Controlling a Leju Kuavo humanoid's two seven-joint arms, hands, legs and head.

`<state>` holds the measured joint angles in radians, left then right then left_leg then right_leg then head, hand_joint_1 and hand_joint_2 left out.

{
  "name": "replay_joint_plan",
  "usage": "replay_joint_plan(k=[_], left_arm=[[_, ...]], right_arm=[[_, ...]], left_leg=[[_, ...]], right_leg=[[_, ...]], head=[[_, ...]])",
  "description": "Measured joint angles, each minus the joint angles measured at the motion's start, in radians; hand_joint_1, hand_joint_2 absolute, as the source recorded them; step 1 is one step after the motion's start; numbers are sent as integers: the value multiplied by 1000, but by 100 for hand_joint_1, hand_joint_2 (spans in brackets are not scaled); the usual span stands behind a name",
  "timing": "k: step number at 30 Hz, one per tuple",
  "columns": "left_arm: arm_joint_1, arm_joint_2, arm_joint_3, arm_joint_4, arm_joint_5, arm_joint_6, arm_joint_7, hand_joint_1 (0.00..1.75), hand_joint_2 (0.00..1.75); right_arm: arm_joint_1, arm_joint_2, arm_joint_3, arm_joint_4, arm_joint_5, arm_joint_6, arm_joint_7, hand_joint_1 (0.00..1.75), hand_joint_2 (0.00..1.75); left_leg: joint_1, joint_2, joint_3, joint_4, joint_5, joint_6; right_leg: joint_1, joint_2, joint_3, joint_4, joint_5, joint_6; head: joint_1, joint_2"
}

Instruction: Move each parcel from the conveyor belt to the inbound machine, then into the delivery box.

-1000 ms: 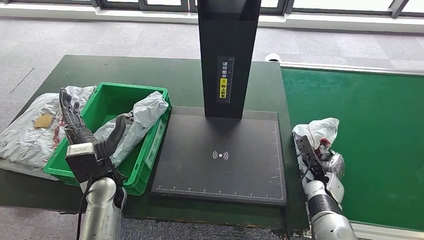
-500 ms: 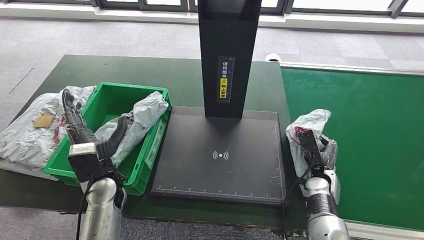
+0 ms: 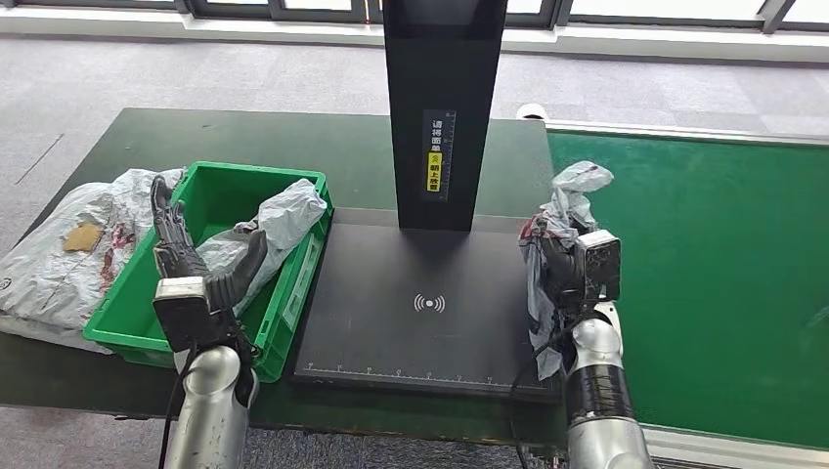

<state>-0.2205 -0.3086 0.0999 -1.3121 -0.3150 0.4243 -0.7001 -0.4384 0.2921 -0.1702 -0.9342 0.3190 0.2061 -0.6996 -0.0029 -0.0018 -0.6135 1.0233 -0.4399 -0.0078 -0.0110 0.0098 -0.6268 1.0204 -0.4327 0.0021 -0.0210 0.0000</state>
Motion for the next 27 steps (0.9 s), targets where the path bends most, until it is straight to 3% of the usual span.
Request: replay_joint_plan(k=[6, 13, 27], left_arm=[[-24, -1, -24, 29, 27, 18, 0, 0, 175], [-41, -2, -37, 49, 49, 30, 0, 0, 175], [-44, -2, -47, 60, 55, 30, -1, 0, 175]], right_arm=[[3, 28, 146, -51, -127, 85, 0, 175, 175], [-1, 47, 242, -56, -209, 156, 0, 175, 175], [-13, 51, 298, -52, -243, 198, 1, 175, 175]], left_leg=[[0, 0, 0, 0, 0, 0], [0, -1, -1, 0, 0, 0], [0, -2, -1, 0, 0, 0]], right_leg=[[0, 0, 0, 0, 0, 0], [0, -1, 0, 0, 0, 0], [0, -1, 0, 0, 0, 0]], head=[[0, 0], [0, 0], [0, 0]])
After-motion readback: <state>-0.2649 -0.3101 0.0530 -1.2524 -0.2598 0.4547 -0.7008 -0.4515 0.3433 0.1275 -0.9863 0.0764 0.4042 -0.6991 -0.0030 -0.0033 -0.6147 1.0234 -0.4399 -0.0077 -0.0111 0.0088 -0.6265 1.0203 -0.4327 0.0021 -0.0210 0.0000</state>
